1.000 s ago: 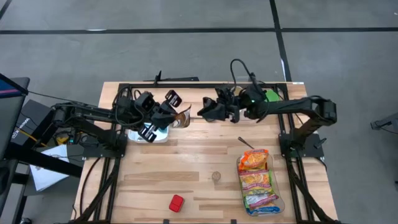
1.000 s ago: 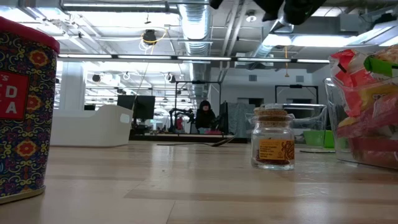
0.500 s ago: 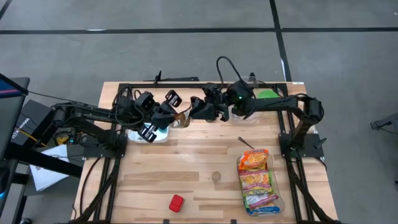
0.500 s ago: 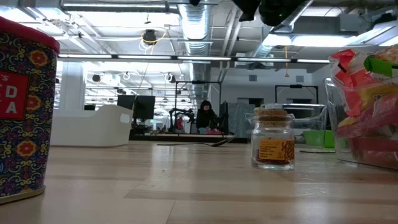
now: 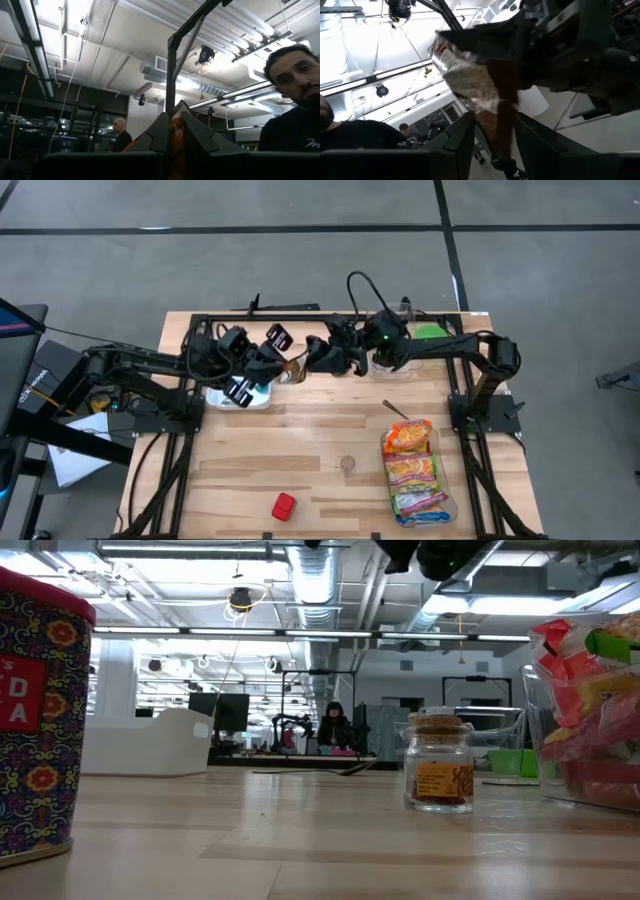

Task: Pick & Place Food Item
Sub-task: Put the orange seasoning pack into the top transparent bin

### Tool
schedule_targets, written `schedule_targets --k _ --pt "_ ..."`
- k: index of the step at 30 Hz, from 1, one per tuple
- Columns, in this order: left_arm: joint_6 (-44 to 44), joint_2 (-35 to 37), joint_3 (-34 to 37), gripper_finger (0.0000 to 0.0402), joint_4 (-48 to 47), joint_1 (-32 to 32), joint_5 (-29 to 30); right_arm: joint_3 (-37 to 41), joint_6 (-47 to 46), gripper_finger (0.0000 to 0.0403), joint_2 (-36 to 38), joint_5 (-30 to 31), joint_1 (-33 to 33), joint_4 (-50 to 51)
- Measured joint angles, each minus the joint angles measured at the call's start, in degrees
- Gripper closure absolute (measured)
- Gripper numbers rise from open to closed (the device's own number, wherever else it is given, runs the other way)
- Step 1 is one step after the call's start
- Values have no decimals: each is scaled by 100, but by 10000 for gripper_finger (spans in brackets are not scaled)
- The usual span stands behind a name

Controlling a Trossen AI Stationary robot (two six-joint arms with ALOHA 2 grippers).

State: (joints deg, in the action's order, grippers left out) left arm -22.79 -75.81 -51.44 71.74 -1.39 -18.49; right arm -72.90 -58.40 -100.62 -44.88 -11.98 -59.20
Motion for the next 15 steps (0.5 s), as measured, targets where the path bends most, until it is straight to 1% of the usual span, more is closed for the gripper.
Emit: schedule_targets --k 7,10,15 --pt "-8 0 0 381 -90 -89 1 -39 -51 269 0 -7 -24 -127" --pt "-9 2 0 381 -235 -89 1 -280 -102 269 -7 -49 -57 -107" --pt "-11 6 -6 381 -198 -89 6 -586 -82 276 -4 -321 -92 -84"
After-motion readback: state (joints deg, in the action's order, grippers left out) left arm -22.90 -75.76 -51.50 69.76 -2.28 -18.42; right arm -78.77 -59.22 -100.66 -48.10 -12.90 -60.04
